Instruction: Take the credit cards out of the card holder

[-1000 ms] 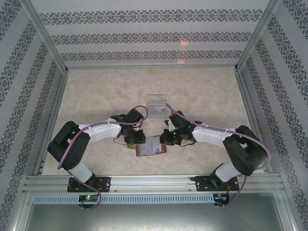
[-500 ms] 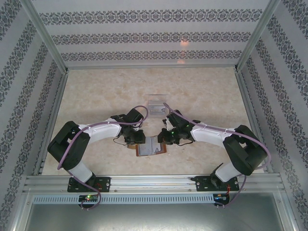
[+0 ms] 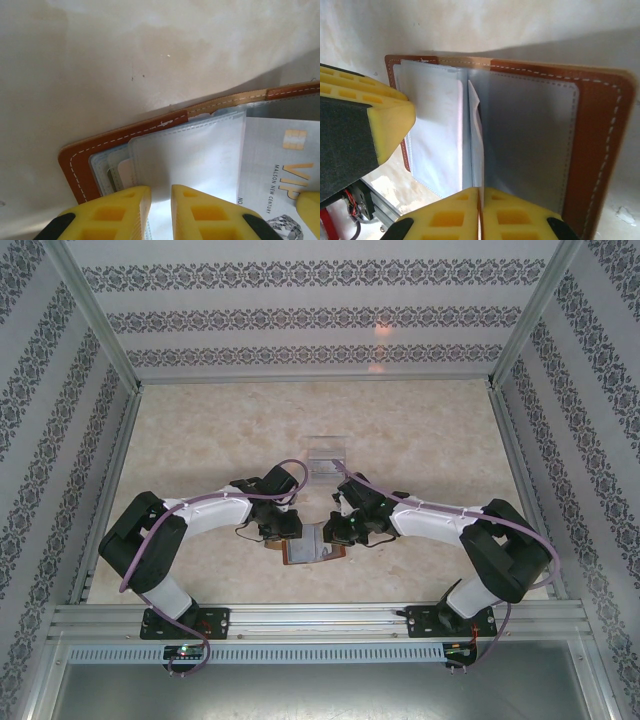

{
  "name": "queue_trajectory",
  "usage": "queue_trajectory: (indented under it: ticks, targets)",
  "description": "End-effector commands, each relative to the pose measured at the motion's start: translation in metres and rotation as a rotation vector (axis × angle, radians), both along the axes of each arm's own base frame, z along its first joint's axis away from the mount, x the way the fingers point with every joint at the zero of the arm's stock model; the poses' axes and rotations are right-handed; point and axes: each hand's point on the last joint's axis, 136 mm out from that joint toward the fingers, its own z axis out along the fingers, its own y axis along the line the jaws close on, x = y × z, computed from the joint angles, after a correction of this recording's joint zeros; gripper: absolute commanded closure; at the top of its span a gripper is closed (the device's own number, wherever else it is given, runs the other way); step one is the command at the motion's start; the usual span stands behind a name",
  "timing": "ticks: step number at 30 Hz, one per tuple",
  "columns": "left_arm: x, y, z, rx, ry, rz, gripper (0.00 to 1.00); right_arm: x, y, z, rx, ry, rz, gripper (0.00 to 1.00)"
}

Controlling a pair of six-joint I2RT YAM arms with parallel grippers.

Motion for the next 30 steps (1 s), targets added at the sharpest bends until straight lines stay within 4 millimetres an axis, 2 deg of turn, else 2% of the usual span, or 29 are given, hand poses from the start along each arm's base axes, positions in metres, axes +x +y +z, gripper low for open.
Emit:
queue_trajectory:
  ticks: [1,6,13,17,21,24,30]
  targets:
    - [-0.013,0.017,-0.022,0.1,0.027,-0.015,0.79,0.008,-0.005,0.01,-0.038,-0.042,-0.025,0.93]
    - [-0.01,0.015,-0.017,0.088,0.014,-0.019,0.79,0.016,-0.012,0.031,-0.036,-0.108,-0.018,0.96]
    - [-0.007,0.009,-0.01,0.059,0.003,-0.022,0.79,0.038,-0.034,0.058,-0.052,-0.237,0.062,0.98]
    - [-0.005,0.005,-0.003,0.04,-0.008,-0.026,0.78,0.055,-0.042,0.074,-0.073,-0.344,0.19,0.97]
    - [-0.004,0.003,0.002,0.025,-0.016,-0.026,0.77,0.071,-0.048,0.082,-0.106,-0.449,0.386,0.91]
    - [-0.003,0.003,0.007,0.024,-0.025,-0.027,0.76,0.08,-0.048,0.088,-0.153,-0.56,0.579,0.94]
    - [-0.003,0.01,0.015,0.025,-0.046,-0.009,0.76,0.111,-0.054,0.097,-0.301,-0.699,0.823,0.97]
